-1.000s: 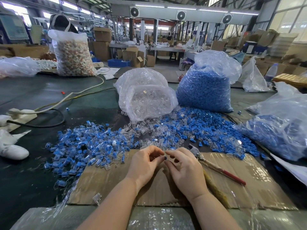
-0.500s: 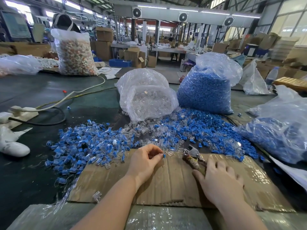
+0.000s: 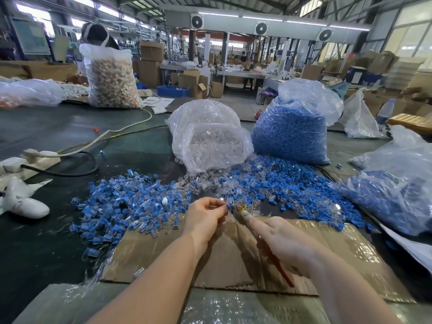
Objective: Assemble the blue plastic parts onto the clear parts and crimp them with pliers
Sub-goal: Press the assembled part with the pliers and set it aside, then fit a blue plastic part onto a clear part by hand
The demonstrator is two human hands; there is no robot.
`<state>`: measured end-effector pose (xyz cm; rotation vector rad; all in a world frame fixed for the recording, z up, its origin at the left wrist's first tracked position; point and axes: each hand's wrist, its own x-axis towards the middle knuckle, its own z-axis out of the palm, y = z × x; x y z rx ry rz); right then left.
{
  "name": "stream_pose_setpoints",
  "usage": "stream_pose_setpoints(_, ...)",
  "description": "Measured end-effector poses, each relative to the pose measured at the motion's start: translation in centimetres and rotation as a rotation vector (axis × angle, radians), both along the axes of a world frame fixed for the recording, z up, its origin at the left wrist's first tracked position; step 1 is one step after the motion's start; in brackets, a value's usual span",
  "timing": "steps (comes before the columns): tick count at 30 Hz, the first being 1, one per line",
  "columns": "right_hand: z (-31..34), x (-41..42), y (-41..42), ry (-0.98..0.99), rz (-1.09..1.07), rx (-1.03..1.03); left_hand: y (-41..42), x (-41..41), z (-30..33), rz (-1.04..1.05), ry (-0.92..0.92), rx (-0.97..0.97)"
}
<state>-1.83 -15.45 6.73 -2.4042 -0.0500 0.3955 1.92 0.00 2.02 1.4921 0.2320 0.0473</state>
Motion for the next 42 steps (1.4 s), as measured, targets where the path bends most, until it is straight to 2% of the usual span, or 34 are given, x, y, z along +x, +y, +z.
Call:
stream_pose_setpoints(7,0.8,-0.2,-0.4,0.214,0.002,0.155,0.5,0.1,0.2,0.006,0.069,-0.059)
stream_pose_setpoints(10,0.7,-0.2,-0.3,0.272,0.013,0.146,0.4,0.0,0.3,0.006,0.095,-0.109)
stream_pose_setpoints(20,1.7,-0.4,0.1,0.176,0.083,0.065,0.4,0.3,0.7,0.021,0.093,-0.077)
stream_pose_setpoints(25,1.4,-0.4,0.3,0.047,0.156,-0.019,0.1,0.1,0.8,0.021,0.092,-0.081)
stream_pose_setpoints(34,0.2,-0.6,-0.7,0.066,0.048,0.136,-0.1,-0.3,0.5,0.066,0.064,-0.067)
stream_pose_setpoints(36,-0.5,-0.4,-1.2,0.008,-0.030,0.137,0.5,-0.2,0.4,0.110,0.024,0.058)
stream_pose_setpoints(37,-1.0,-0.3,-1.6,-0.061,-0.062,0.086,1.0,0.1,0.2,0.139,-0.024,0.226)
stream_pose_setpoints(39,-2.1,0.2,-2.6,-0.206,-0.097,-0.163,2.2,0.3,0.1,0.188,-0.142,0.604)
stream_pose_setpoints(42,-3.2,0.3,-3.9,-0.274,-0.122,-0.491,4.2,0.7,-0.3,0.254,-0.244,0.950)
